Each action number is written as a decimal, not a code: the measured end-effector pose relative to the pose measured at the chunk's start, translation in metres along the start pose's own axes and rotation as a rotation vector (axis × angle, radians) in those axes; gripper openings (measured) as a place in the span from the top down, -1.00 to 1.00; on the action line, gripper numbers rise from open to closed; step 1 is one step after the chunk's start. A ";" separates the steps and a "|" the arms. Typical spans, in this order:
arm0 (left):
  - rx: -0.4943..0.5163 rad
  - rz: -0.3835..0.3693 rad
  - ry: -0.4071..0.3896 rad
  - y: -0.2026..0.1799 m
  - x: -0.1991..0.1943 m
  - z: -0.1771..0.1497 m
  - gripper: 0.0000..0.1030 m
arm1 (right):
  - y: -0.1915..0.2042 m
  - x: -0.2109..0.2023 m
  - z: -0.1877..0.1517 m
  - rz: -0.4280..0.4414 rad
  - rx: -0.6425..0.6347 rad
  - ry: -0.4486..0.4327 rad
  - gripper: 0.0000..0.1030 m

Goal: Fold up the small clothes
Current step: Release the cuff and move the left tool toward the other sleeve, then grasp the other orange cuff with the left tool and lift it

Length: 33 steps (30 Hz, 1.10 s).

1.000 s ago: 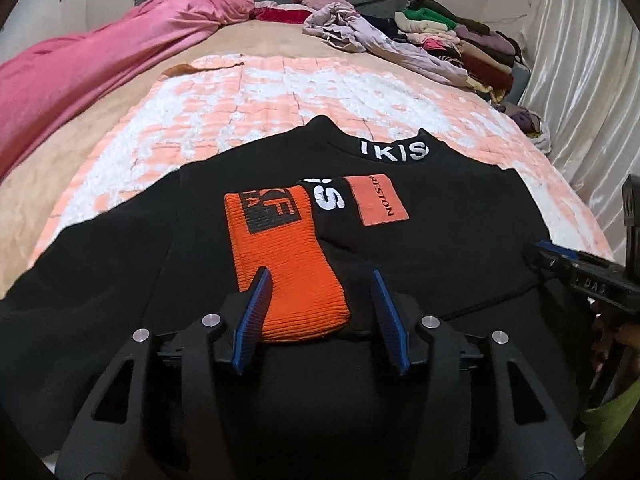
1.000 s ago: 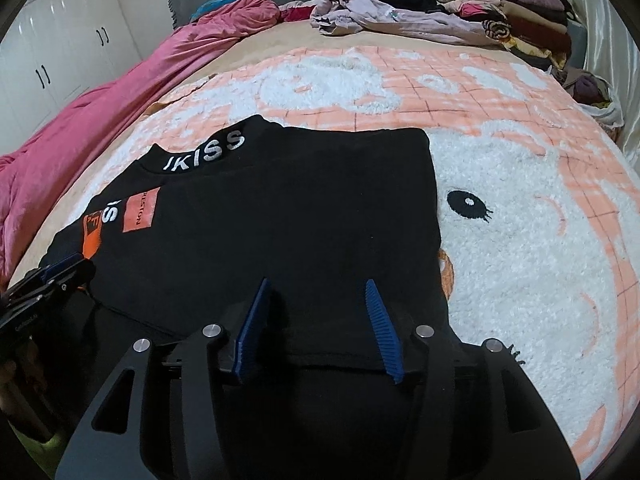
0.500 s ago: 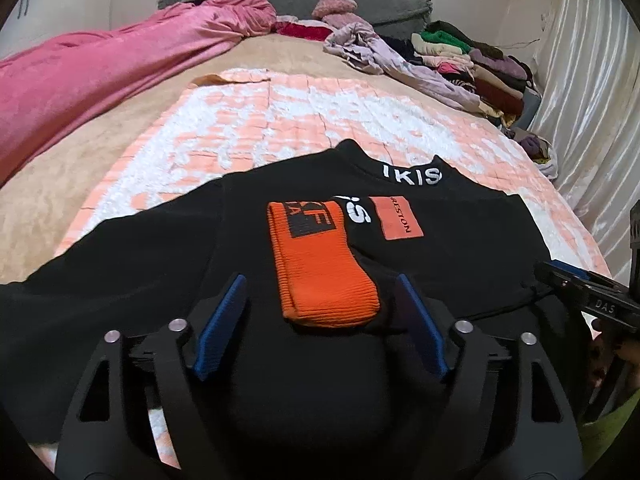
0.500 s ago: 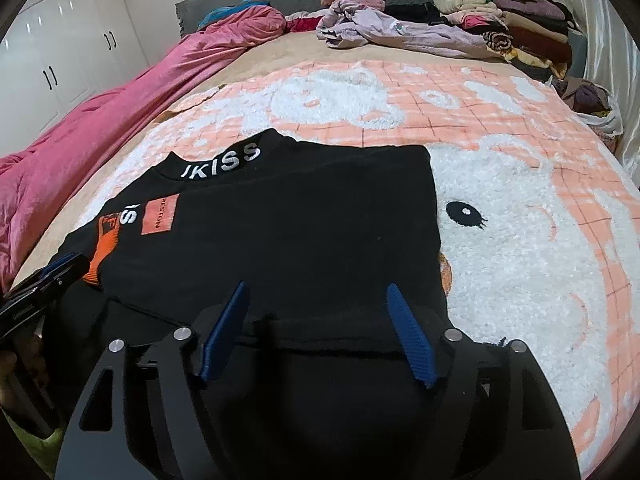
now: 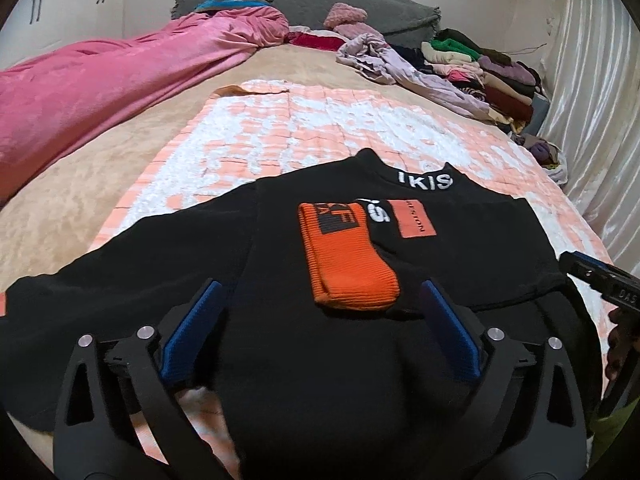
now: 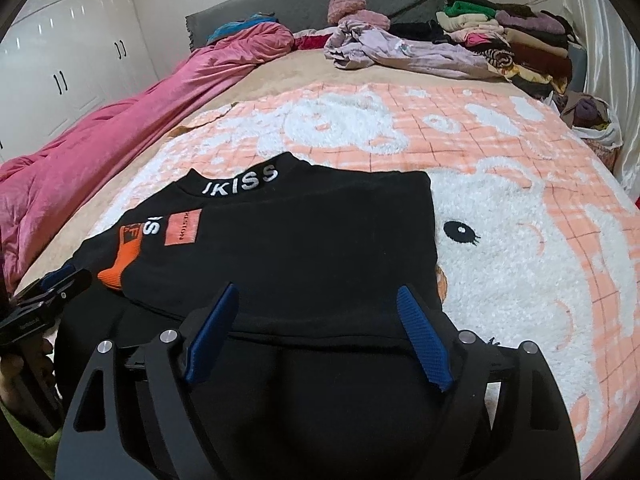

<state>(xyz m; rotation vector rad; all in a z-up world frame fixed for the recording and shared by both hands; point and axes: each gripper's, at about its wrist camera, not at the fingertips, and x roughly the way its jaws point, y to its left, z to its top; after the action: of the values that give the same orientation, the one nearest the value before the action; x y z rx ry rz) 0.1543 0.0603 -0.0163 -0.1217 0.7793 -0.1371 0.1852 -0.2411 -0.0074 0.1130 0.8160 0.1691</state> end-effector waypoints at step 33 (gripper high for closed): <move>-0.171 0.204 -0.063 0.098 -0.086 -0.016 -0.81 | 0.135 -0.008 0.005 0.222 -0.224 -0.010 -0.56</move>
<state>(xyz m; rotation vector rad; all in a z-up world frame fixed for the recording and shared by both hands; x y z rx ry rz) 0.0904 0.1699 0.0165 -0.2064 0.7353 0.1264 0.1695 -0.1103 0.0239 -0.0068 0.7680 0.4673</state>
